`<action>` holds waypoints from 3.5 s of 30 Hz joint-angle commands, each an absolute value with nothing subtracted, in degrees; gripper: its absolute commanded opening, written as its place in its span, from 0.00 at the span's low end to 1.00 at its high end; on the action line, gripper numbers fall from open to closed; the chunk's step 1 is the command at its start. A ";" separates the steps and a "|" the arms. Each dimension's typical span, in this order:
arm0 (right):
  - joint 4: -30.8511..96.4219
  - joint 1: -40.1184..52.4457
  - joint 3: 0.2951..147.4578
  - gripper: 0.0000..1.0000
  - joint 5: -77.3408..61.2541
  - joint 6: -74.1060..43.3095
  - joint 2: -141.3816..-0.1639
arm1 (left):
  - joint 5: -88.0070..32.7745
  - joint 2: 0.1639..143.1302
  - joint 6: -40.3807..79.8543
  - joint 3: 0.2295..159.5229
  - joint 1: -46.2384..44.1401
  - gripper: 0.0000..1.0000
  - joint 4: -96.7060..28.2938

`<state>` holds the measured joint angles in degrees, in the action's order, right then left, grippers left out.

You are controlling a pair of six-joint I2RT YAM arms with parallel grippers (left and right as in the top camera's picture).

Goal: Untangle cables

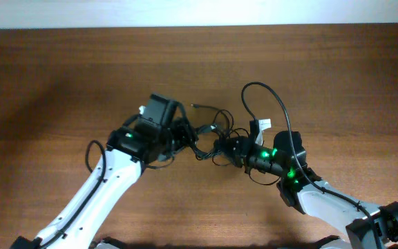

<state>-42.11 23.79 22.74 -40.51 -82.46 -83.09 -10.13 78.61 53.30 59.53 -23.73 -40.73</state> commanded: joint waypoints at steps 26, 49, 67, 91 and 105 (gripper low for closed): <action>-46.11 19.09 23.22 0.04 -66.63 -70.52 -82.98 | -40.64 78.81 -14.46 57.49 -14.63 0.37 -44.75; -56.40 19.09 23.22 0.12 -73.28 -65.43 -82.98 | -43.27 83.68 -5.52 57.14 -13.30 0.00 -34.52; -43.22 29.06 23.49 0.59 -37.15 -72.53 -82.98 | -39.13 83.68 21.45 57.14 -10.15 0.00 -31.92; -56.49 29.50 26.46 0.04 -54.61 -63.51 -82.98 | -27.70 83.68 27.27 57.14 -11.46 0.24 -31.88; -40.77 20.08 26.48 0.04 -75.57 -39.40 -82.98 | -52.90 83.68 -15.18 57.14 -2.72 0.81 -32.84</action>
<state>-40.49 23.55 26.09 -70.74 -42.65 -83.94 -46.02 83.15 -11.66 56.99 -2.87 -32.27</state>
